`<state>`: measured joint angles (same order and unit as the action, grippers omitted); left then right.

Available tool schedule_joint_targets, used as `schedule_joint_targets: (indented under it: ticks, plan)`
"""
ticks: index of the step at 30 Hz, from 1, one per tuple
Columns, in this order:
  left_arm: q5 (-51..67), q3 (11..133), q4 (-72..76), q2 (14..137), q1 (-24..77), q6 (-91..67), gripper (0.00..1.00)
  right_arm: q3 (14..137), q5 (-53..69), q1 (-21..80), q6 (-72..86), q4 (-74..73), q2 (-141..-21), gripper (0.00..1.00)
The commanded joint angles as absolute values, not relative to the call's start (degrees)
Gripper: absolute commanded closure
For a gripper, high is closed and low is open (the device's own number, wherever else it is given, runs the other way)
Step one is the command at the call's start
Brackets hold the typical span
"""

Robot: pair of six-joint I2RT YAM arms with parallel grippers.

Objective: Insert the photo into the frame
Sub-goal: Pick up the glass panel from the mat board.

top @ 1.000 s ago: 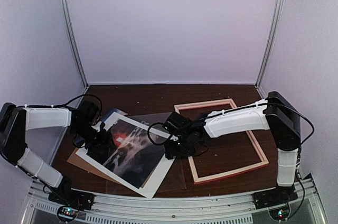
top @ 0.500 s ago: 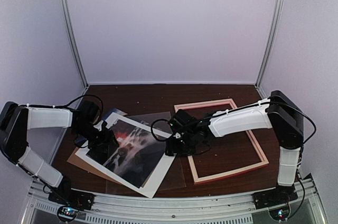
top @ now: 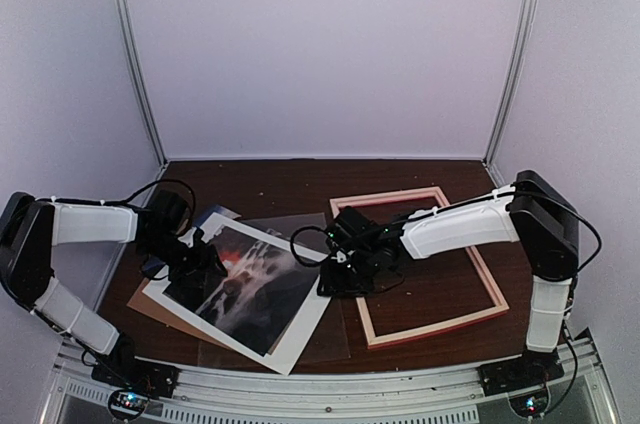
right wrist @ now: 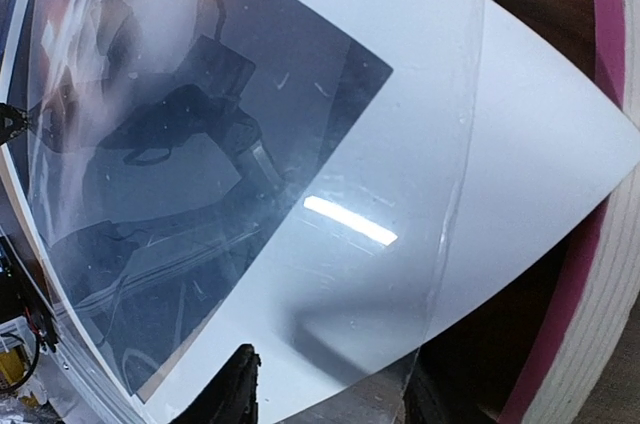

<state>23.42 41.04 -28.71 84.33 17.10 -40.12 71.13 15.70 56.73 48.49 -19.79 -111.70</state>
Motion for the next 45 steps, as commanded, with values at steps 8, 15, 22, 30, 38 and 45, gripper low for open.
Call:
schedule_joint_targets:
  ticks: [8, 15, 22, 30, 38, 45]
  plan:
    - [22.15, 39.02, -27.79, 86.05, 18.27, -40.85, 0.26, 70.62, 20.11, 56.73, 49.33, -18.35, -108.45, 0.56]
    - [21.90, 37.91, -26.37, 86.21, 18.39, -41.37, 0.26, 68.58, 22.54, 56.28, 49.81, -14.60, -107.12, 0.60]
    - [21.59, 37.71, -25.52, 86.49, 18.53, -41.29, 0.26, 66.22, 25.51, 55.58, 51.11, -8.39, -105.94, 0.67]
    - [21.84, 37.53, -25.07, 86.70, 18.54, -41.38, 0.26, 63.50, 28.75, 54.68, 52.49, -1.15, -104.12, 0.70]
    - [21.66, 37.40, -25.05, 86.55, 18.54, -41.24, 0.26, 62.25, 30.85, 53.99, 52.21, 2.10, -103.80, 0.71]
    - [21.63, 37.33, -25.05, 86.40, 18.54, -41.31, 0.25, 63.89, 28.32, 53.70, 50.80, -3.99, -103.99, 0.69]
